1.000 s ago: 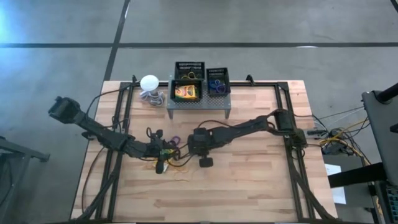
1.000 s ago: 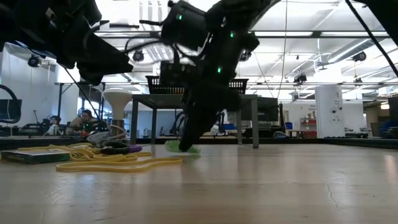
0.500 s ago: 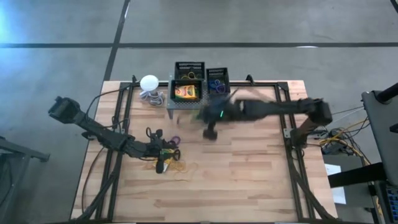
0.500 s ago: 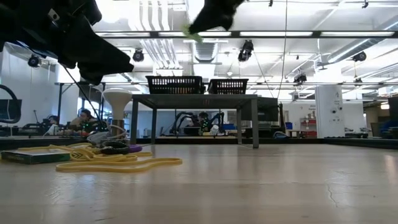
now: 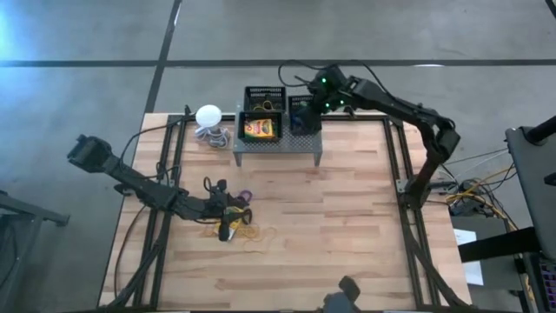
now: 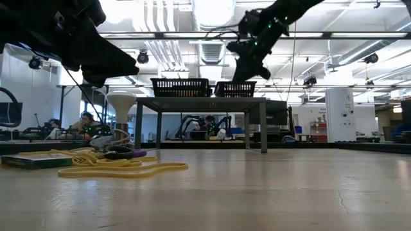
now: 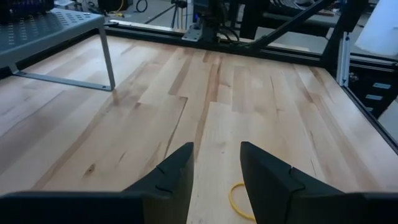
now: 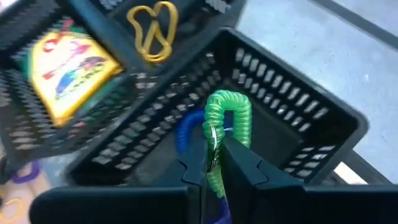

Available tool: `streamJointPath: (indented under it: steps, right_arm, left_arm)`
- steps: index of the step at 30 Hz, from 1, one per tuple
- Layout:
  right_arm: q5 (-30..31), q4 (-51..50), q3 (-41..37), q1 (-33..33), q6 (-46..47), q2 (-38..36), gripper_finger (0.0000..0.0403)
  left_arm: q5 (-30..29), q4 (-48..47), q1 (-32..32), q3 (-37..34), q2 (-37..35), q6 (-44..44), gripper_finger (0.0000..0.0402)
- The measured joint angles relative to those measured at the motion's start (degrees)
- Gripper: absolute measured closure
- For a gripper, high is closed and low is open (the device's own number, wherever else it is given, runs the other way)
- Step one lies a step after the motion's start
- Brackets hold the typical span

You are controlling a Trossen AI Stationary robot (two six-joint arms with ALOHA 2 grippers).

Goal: Pick & Place Office Desk Supplies
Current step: Put the green spring keychain into the right black bin on the shelf, then put the top black spring keychain into the right black bin on the shelf

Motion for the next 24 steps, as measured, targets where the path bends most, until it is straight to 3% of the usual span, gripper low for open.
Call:
streamJointPath:
  steps: [5, 16, 20, 24]
  right_arm:
    - [-0.16, -0.15, 1.60, -1.19, -1.21, 2.04, 0.0347]
    - [2.58, -0.92, 2.90, -0.50, -1.32, 2.08, 0.0246]
    - [3.75, 0.80, 3.43, 3.57, -3.27, -2.02, 0.0241]
    - [9.75, 1.06, 3.07, 12.52, -7.18, -5.92, 0.0252]
  left_arm:
    - [-0.31, 0.00, 0.02, 0.00, 0.00, 0.04, 0.0266]
    - [-0.31, 0.01, 0.07, 0.00, 0.00, -0.36, 0.0266]
    - [-0.31, 0.11, 0.07, 0.00, 0.00, -0.48, 0.0266]
    - [-0.29, 0.22, 0.07, 0.00, -0.04, -1.91, 0.0266]
